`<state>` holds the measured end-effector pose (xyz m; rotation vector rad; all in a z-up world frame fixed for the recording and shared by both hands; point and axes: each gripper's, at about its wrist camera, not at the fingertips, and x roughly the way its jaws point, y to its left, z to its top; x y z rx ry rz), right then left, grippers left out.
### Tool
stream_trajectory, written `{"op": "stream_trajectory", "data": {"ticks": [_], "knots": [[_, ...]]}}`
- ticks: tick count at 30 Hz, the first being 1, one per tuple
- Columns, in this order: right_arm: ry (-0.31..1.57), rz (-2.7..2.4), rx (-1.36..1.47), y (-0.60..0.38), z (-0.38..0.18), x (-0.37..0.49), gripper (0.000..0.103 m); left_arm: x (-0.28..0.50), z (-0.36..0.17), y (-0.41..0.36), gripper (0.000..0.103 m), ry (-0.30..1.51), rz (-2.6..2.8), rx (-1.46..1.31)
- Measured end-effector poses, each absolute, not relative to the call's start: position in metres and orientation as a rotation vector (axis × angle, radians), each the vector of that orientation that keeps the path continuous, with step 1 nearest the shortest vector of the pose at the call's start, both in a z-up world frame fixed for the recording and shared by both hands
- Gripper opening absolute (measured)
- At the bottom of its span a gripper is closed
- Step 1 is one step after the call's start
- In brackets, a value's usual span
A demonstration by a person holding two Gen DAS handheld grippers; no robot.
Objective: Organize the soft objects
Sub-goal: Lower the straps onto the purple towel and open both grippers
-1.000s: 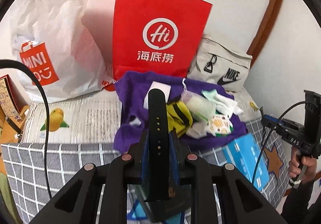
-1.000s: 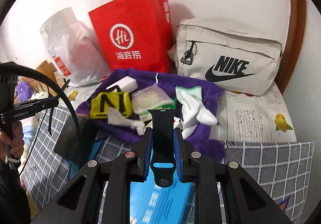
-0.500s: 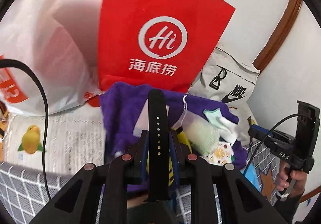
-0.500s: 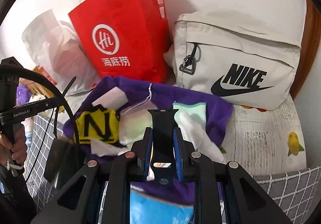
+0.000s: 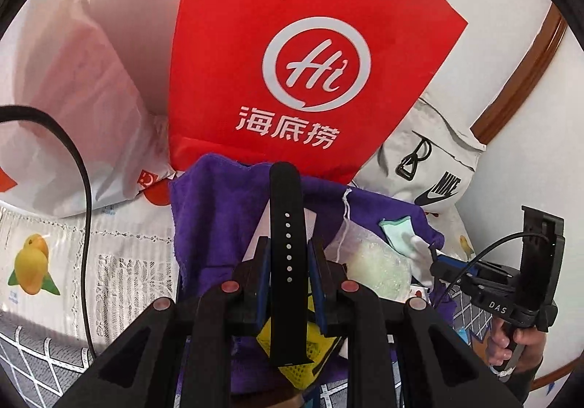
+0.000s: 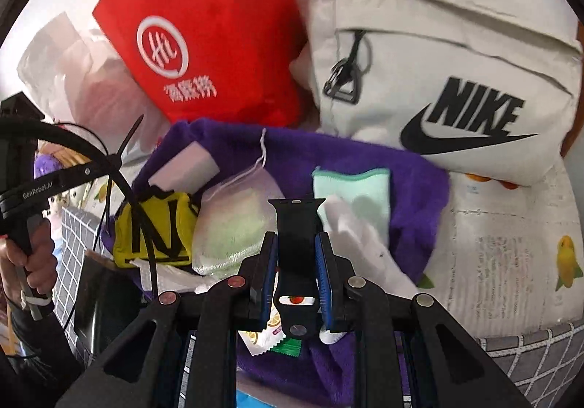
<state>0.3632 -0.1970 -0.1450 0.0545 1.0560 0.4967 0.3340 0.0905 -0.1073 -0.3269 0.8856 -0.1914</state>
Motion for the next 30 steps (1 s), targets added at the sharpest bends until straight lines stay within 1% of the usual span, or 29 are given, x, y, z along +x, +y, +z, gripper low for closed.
{"op": "stream_trajectory", "data": {"ticks": [15, 16, 20, 22, 25, 30], "knots": [[1.120, 0.495, -0.007, -0.184, -0.172, 0.376, 0.022, 0.346, -0.125, 0.107, 0.019, 0.914, -0.168, -0.375], [1.118, 0.493, -0.015, -0.183, -0.171, 0.375, 0.023, 0.348, -0.127, 0.108, 0.019, 0.918, -0.171, -0.381], [1.090, 0.512, -0.019, -0.183, -0.163, 0.372, 0.044, 0.356, -0.136, 0.106, 0.019, 0.940, -0.177, -0.391], [1.068, 0.514, -0.040, -0.181, -0.157, 0.368, 0.045, 0.359, -0.143, 0.109, 0.019, 0.957, -0.174, -0.422], [1.054, 0.534, -0.047, -0.179, -0.151, 0.365, 0.045, 0.362, -0.151, 0.115, 0.017, 0.971, -0.158, -0.454], [1.055, 0.545, -0.072, -0.174, -0.151, 0.362, 0.045, 0.364, -0.159, 0.118, 0.017, 0.982, -0.152, -0.483]]}}
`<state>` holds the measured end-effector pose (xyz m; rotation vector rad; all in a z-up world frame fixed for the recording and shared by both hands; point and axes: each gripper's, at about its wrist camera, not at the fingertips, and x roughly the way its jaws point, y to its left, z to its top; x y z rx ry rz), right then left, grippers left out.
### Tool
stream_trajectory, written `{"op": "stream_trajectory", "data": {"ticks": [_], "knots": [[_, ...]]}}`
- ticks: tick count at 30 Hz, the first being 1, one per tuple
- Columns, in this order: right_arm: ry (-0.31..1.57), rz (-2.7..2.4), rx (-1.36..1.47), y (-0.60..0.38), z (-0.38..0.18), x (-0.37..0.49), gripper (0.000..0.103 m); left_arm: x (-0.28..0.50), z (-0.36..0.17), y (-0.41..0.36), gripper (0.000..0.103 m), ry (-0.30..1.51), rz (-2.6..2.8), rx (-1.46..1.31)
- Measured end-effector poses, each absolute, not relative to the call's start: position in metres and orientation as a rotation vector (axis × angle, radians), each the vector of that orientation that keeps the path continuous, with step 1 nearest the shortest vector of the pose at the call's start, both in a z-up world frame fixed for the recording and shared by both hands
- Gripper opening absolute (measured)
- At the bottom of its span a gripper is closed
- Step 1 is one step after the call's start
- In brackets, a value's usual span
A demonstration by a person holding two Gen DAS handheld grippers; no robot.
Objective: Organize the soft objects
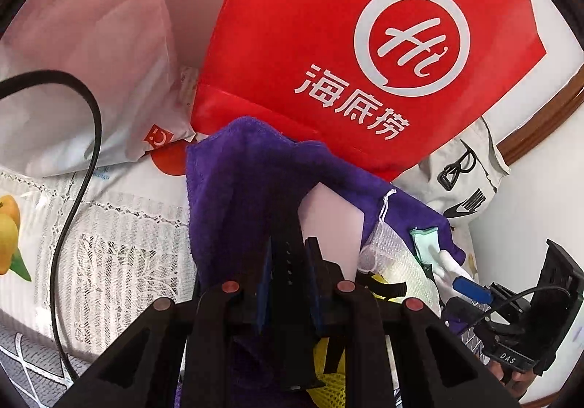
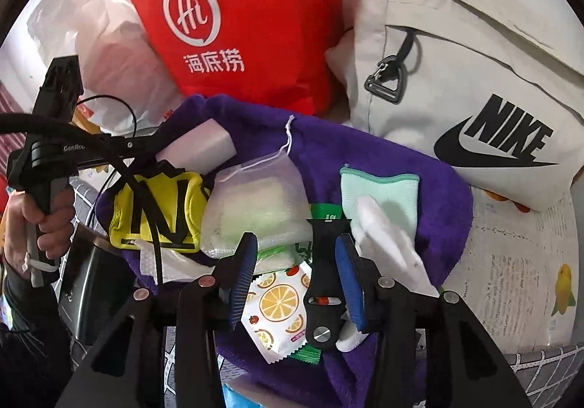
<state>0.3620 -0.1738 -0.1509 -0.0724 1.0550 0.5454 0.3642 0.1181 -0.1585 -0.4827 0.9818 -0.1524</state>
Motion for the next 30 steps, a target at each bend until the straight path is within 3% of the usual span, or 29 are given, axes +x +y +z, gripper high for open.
{"op": "stream_trajectory", "data": {"ticks": [4, 10, 19, 24, 28, 30], "knots": [[1.061, 0.552, -0.081, -0.172, -0.152, 0.361, 0.045, 0.365, -0.161, 0.117, 0.018, 0.987, -0.155, -0.486], [1.048, 0.556, -0.079, -0.170, -0.143, 0.357, 0.045, 0.365, -0.158, 0.117, 0.043, 0.992, -0.197, -0.516], [1.010, 0.533, -0.085, -0.174, -0.111, 0.330, 0.045, 0.352, -0.139, 0.117, 0.058, 0.968, -0.223, -0.537], [1.010, 0.517, -0.051, -0.177, -0.096, 0.302, 0.047, 0.342, -0.117, 0.106, 0.082, 0.967, -0.188, -0.449], [1.001, 0.486, -0.027, -0.179, -0.085, 0.279, 0.072, 0.323, -0.098, 0.094, 0.085, 0.943, -0.108, -0.329], [0.985, 0.462, -0.024, -0.180, -0.079, 0.269, 0.074, 0.312, -0.091, 0.091, 0.088, 0.948, -0.095, -0.312]]}}
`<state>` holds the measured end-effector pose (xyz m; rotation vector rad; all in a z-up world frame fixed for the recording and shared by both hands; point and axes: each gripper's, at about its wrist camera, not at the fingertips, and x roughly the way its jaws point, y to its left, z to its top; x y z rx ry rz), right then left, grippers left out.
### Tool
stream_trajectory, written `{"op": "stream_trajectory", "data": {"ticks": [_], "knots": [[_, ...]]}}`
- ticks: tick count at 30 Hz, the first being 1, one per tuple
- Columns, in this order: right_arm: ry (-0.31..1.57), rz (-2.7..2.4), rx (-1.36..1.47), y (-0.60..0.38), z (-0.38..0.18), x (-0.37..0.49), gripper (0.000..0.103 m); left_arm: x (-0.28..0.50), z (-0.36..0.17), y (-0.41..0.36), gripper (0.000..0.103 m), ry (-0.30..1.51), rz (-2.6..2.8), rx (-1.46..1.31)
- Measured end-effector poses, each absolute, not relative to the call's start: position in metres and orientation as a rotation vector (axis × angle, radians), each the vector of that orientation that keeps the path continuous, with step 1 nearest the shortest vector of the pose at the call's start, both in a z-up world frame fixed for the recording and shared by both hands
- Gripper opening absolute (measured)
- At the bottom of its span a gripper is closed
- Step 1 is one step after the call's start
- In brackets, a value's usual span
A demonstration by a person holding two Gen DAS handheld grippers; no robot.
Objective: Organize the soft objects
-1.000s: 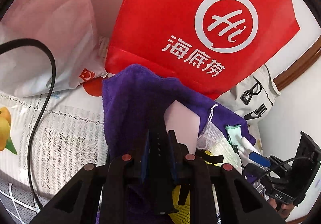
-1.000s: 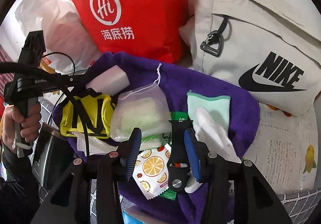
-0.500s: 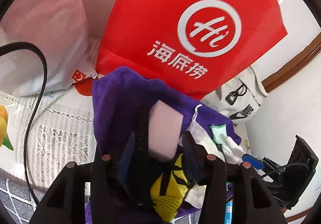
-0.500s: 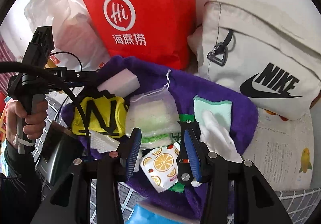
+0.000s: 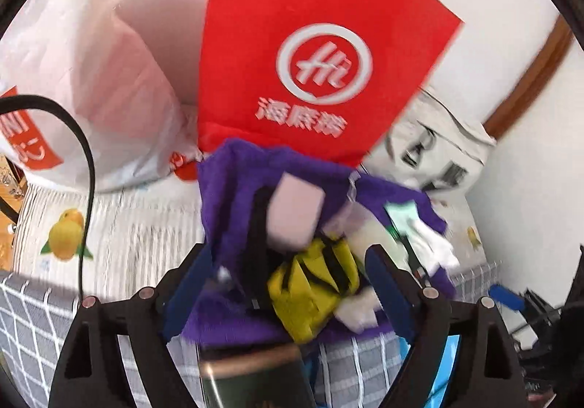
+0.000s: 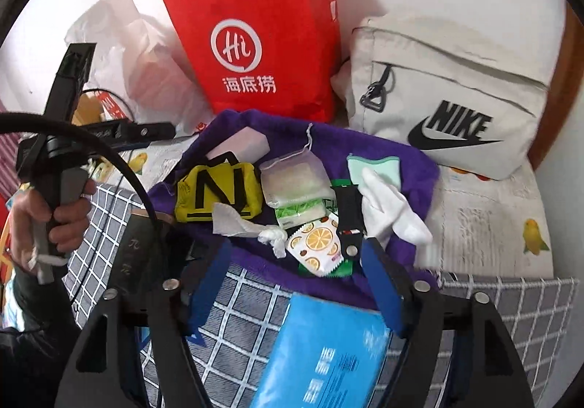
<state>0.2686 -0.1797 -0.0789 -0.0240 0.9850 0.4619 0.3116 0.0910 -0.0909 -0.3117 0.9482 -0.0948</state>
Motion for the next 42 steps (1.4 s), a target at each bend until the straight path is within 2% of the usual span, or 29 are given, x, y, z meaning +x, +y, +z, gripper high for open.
{"op": "stream_trajectory", "data": {"ticks": [2, 3, 6, 10, 13, 17, 28, 42], "knots": [[0.988, 0.454, -0.016, -0.179, -0.075, 0.260, 0.078, 0.301, -0.085, 0.087, 0.101, 0.970, -0.117, -0.300], [0.995, 0.450, -0.008, -0.179, -0.073, 0.255, 0.080, 0.293, -0.081, 0.085, 0.103, 0.970, -0.124, -0.289], [1.009, 0.421, 0.025, -0.180, -0.069, 0.242, 0.081, 0.263, -0.069, 0.076, 0.103, 0.949, -0.101, -0.238], [1.007, 0.393, 0.035, -0.179, -0.061, 0.219, 0.091, 0.225, -0.059, 0.065, 0.103, 0.955, -0.066, -0.211], [1.001, 0.391, 0.044, -0.180, -0.053, 0.200, 0.092, 0.197, -0.049, 0.051, 0.103, 0.941, -0.057, -0.170], [0.986, 0.377, 0.060, -0.186, -0.041, 0.175, 0.101, 0.154, -0.034, 0.033, 0.103, 0.906, -0.030, -0.109], [0.908, 0.328, 0.045, -0.201, -0.014, 0.111, 0.103, 0.069, -0.019, 0.001, 0.103, 0.855, -0.012, -0.097], [0.874, 0.254, 0.037, -0.213, -0.003, 0.063, 0.103, 0.021, 0.002, -0.026, 0.103, 0.790, -0.005, -0.053]]}}
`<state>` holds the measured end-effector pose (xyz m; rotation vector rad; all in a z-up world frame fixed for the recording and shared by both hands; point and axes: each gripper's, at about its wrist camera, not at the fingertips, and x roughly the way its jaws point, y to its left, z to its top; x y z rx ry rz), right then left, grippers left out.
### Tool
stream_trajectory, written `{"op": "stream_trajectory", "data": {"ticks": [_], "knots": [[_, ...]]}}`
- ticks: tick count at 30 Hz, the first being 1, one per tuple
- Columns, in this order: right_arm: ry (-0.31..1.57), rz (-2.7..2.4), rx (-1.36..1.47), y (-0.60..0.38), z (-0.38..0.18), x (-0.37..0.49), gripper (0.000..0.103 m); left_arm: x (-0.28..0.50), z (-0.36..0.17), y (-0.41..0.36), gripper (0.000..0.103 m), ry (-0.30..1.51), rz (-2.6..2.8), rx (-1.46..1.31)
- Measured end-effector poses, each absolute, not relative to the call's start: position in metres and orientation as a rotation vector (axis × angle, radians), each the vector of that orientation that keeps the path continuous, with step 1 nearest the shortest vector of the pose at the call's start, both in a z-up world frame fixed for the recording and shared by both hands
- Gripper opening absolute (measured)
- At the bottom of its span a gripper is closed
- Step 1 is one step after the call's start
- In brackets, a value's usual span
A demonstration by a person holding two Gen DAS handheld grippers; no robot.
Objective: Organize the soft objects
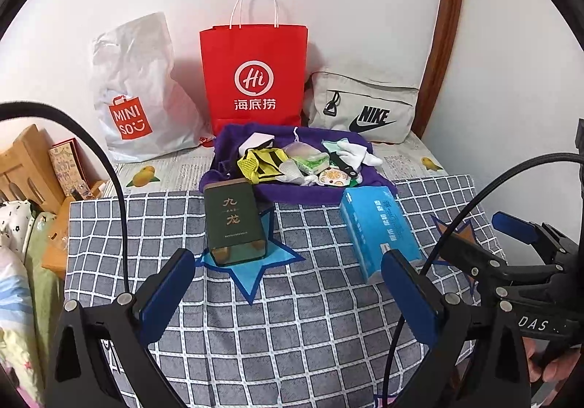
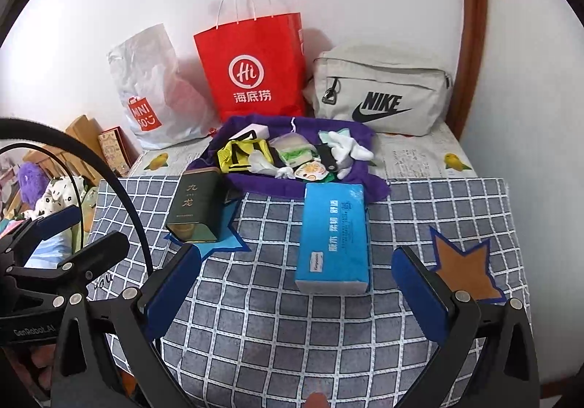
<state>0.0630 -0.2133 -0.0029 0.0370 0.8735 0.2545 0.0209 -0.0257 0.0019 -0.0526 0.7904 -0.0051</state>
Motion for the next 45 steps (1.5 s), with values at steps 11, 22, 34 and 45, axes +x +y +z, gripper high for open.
{"op": "stream_trajectory", "data": {"ticks": [11, 22, 34, 45], "knots": [[0.850, 0.236, 0.019, -0.218, 0.004, 0.054, 0.103, 0.011, 0.006, -0.030, 0.103, 0.773, -0.013, -0.052], [0.844, 0.222, 0.015, -0.217, 0.006, 0.052, 0.103, 0.012, 0.008, -0.030, 0.103, 0.767, -0.016, -0.057], [0.837, 0.216, 0.011, -0.218, 0.009, 0.050, 0.103, 0.011, 0.010, -0.031, 0.103, 0.766, -0.014, -0.059], [0.831, 0.206, 0.006, -0.219, 0.011, 0.047, 0.103, 0.010, 0.010, -0.030, 0.103, 0.769, -0.020, -0.071]]}}
